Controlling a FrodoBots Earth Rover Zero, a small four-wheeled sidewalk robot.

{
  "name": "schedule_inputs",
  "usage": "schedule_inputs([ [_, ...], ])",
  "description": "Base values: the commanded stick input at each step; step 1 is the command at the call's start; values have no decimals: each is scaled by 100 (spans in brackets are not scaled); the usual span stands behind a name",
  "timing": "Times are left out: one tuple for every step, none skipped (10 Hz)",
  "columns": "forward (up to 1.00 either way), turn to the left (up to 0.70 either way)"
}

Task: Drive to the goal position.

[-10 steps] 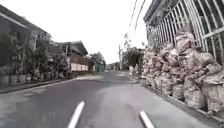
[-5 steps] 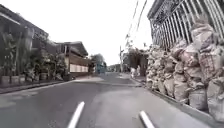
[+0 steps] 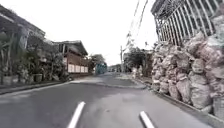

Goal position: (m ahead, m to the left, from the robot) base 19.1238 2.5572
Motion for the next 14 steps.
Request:
schedule_inputs([
  [85,5],
  [85,1],
  [85,4],
  [85,4],
  [85,0],
  [85,0],
  [85,0],
  [85,0],
  [85,0],
  [85,0],
  [85,0],
  [85,0],
  [85,0],
  [85,0],
])
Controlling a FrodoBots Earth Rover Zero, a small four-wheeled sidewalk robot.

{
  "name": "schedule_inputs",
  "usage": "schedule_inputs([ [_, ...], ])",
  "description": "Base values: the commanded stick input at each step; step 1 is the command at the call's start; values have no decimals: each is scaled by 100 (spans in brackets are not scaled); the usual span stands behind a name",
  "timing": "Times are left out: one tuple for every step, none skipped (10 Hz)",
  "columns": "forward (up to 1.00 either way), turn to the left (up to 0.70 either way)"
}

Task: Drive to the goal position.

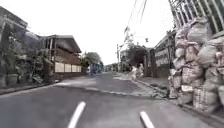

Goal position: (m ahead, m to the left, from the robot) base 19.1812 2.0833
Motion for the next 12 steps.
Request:
schedule_inputs([
  [85,0],
  [85,0],
  [85,0],
  [85,-6],
  [85,-28],
  [85,-34],
  [85,-22],
  [85,-9],
  [85,-1],
  [85,0],
  [85,0],
  [85,0],
])
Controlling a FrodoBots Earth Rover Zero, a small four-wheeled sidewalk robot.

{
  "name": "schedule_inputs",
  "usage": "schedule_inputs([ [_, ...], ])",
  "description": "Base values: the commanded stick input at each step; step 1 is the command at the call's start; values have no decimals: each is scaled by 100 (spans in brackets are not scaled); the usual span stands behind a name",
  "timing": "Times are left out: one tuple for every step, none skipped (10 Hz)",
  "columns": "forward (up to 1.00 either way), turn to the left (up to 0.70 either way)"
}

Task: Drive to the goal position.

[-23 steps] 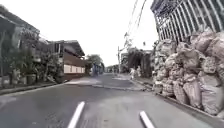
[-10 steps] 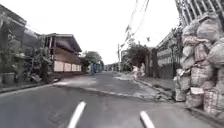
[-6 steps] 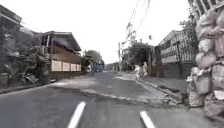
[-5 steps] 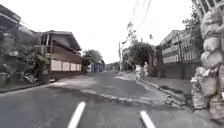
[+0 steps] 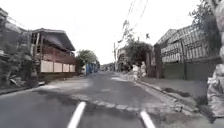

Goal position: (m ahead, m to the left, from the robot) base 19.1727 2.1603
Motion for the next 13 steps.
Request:
schedule_inputs([
  [85,0],
  [85,0],
  [85,0],
  [85,0],
  [85,0],
  [85,0],
  [85,0],
  [85,0],
  [85,0],
  [85,0],
  [85,0],
  [85,0],
  [85,0],
])
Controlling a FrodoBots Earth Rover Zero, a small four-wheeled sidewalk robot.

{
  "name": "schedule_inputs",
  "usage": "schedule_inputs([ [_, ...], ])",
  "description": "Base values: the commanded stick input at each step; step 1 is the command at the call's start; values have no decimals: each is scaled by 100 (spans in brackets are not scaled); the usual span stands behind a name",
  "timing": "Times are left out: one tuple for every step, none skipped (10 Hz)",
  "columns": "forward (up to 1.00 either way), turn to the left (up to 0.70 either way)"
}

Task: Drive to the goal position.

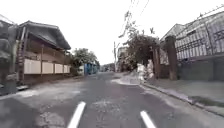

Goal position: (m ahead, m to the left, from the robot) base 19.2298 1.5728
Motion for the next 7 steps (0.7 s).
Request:
schedule_inputs([
  [85,0],
  [85,0],
  [85,0],
  [85,0],
  [85,0],
  [85,0],
  [85,0],
])
